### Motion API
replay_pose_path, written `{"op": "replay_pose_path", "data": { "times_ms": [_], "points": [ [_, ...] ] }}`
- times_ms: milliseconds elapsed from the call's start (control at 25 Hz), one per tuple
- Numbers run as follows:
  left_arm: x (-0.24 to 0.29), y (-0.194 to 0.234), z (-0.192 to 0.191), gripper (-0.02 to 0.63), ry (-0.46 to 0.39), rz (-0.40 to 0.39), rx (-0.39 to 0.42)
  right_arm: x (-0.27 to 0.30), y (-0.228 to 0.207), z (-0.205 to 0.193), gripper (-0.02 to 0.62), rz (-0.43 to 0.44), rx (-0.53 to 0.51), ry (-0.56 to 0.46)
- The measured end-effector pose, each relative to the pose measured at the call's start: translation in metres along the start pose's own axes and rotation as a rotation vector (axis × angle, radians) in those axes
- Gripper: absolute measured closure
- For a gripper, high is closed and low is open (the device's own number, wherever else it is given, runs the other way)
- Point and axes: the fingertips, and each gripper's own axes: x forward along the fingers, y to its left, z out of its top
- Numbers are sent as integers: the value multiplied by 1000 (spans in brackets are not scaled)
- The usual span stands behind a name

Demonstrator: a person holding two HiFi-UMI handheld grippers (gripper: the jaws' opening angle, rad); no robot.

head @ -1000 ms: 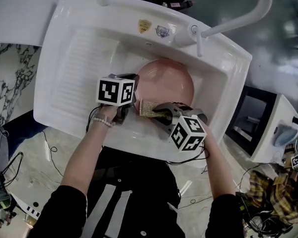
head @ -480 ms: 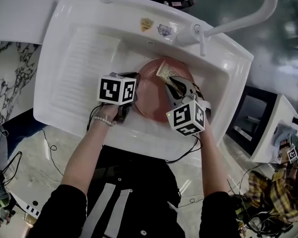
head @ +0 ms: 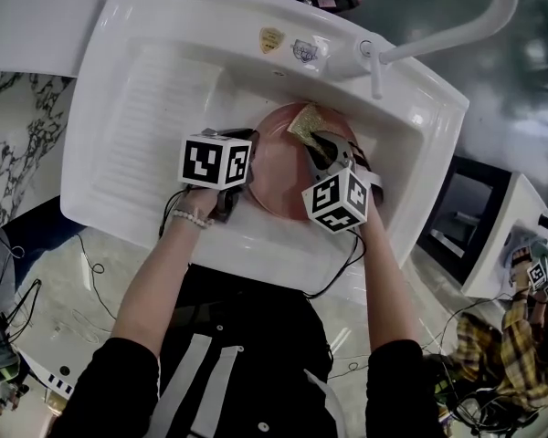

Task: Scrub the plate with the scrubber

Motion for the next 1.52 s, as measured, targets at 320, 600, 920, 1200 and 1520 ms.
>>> {"op": "replay_pose_path", "data": {
  "times_ms": [320, 600, 920, 1200, 1520],
  "points": [
    [0, 4, 0, 591, 0, 27, 4, 4, 30, 11, 518, 139, -75, -58],
    [1, 4, -1, 591, 4, 30, 3, -13, 72, 22, 517, 341, -106, -137],
    [1, 5, -1, 591, 1, 30, 3, -34, 113, 22, 517, 539, -90, -154],
    [0, 5, 0, 591, -1, 31, 6, -55, 141, 19, 517, 748, 11, -128],
    [-1, 5, -1, 591, -2, 35, 13, -80, 145, 13, 518, 875, 40, -55]
  ]
}}
